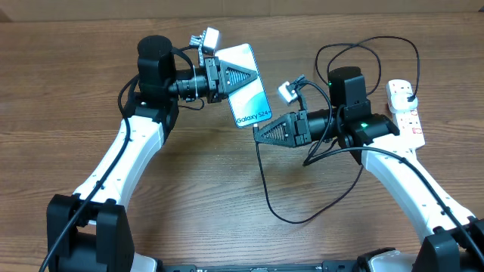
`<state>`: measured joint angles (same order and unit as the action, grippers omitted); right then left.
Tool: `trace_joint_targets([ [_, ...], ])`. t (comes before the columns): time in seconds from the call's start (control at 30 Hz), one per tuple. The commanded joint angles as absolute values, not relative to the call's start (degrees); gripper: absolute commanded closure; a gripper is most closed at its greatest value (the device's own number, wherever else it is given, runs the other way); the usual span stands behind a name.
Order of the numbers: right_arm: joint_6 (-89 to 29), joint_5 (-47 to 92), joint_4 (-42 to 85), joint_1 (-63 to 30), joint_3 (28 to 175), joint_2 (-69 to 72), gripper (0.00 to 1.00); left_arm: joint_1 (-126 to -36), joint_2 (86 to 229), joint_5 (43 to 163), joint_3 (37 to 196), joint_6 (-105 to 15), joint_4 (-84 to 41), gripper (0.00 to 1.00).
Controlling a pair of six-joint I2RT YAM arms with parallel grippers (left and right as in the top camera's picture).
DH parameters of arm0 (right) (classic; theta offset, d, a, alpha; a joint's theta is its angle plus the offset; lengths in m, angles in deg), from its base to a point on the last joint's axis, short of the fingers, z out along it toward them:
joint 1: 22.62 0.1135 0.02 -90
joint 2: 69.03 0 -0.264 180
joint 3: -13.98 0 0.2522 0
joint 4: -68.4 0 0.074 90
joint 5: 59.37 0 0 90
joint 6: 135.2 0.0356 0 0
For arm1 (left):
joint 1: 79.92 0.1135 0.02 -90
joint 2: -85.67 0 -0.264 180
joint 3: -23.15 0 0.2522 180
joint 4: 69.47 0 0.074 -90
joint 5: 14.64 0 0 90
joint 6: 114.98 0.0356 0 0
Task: Plug charger to phone and switch on socket
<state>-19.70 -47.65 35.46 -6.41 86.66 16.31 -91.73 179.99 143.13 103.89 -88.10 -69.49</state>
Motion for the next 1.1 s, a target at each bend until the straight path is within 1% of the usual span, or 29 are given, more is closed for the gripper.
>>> trace_joint_targets([
  [0.0,-19.7,-47.5,36.4,-6.6,87.7,14.9,0.96,-92.6,180.1,151.5,104.7,-86.7,-69.7,0.96],
  [0.17,-19.7,-47.4,37.5,-6.6,87.7,14.9,0.96,-92.6,180.1,154.3,104.7,-86.7,-69.7,0.96],
  [0.33,-19.4,-45.9,38.3,-6.6,87.7,14.9,0.96,-92.7,180.1,154.2,104.7,-86.7,-69.7,0.96],
  [0.57,-9.0,-44.2,49.5,-6.6,87.7,14.9,0.96,-92.7,180.1,154.7,104.7,-86.7,-69.7,0.96],
  [1.07,-7.0,-42.7,51.6,-6.6,87.7,15.0,0.96,-92.7,180.1,154.6,104.7,-86.2,-69.6,0.96],
])
